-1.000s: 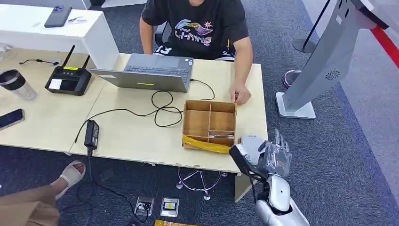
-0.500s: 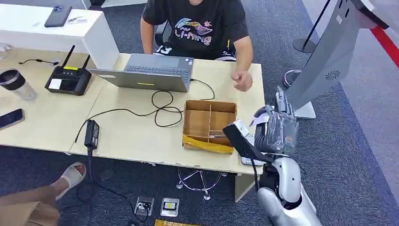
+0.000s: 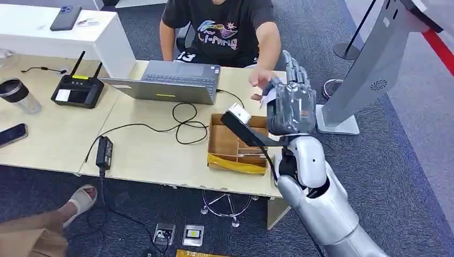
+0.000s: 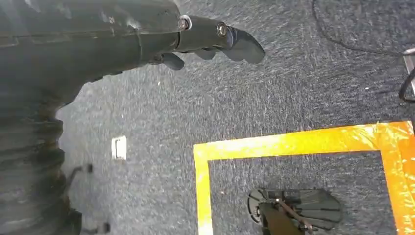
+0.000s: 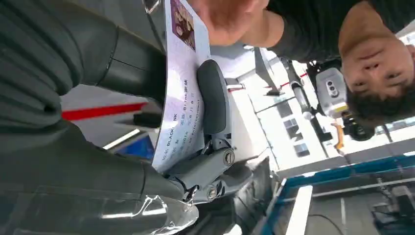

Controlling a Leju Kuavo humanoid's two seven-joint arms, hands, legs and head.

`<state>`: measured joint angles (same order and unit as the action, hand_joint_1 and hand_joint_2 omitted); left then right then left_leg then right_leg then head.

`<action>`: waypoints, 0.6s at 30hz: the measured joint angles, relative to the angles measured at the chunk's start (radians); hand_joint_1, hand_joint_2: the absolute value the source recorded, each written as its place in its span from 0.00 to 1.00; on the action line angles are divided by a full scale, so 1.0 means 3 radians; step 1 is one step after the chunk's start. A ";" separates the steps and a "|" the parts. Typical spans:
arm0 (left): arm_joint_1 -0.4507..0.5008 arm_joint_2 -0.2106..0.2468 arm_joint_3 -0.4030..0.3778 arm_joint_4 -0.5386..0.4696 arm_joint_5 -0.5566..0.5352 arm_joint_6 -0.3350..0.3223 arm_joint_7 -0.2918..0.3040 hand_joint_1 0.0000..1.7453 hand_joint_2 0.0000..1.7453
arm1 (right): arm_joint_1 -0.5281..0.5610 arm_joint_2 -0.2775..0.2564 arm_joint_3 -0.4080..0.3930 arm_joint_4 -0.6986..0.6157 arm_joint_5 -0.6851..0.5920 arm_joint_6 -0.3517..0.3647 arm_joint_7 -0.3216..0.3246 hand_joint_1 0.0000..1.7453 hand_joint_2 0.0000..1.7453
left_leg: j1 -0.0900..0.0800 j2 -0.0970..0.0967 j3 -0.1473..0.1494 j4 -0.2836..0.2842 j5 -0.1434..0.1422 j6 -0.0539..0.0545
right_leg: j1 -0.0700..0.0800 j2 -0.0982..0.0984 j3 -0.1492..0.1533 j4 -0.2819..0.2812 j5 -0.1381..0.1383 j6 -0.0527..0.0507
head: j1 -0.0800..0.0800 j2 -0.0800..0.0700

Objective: Pass the card to the sensor for recognition and then transmit it.

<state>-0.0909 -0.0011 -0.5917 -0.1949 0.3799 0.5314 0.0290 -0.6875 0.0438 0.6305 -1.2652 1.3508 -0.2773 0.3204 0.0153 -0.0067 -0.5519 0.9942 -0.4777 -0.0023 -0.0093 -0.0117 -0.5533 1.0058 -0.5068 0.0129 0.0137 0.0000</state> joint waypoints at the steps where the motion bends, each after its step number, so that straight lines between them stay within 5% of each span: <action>1: -0.0001 -0.0001 0.0001 0.0000 0.0030 0.0011 0.0000 0.00 1.00 | -0.0076 0.0053 0.0039 0.0167 0.0030 -0.0011 -0.0001 1.00 1.00 | 0.0000 -0.0004 -0.0001 0.0000 0.0001 0.0001 | 0.0000 -0.0006 0.0000 0.0000 0.0000 0.0000 | 0.0004 0.0000; 10: -0.0002 -0.0045 0.0005 0.0000 0.0231 0.0233 0.0372 0.00 1.00 | -0.0377 0.0593 0.0271 0.1276 -0.0005 -0.0271 -0.0186 1.00 1.00 | 0.0001 -0.0010 -0.0010 0.0000 0.0002 0.0000 | 0.0002 -0.0013 -0.0006 0.0002 -0.0003 -0.0003 | 0.0001 0.0000; 18: 0.0000 -0.0069 0.0015 0.0000 0.0338 0.0378 0.0539 0.00 1.00 | -0.0470 0.0879 0.0410 0.1795 -0.0048 -0.0289 -0.0236 1.00 1.00 | 0.0001 -0.0009 -0.0010 0.0000 0.0002 0.0000 | 0.0001 -0.0012 -0.0007 0.0001 -0.0003 -0.0003 | 0.0001 0.0000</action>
<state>-0.0909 -0.0217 -0.5871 -0.1949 0.4814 0.6447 0.1908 -0.8286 0.3075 0.7534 -0.7267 1.3363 -0.3639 0.2495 0.0155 -0.0093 -0.5548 0.9943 -0.4771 -0.0024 -0.0090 -0.0154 -0.5554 1.0059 -0.5076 0.0120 0.0141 0.0000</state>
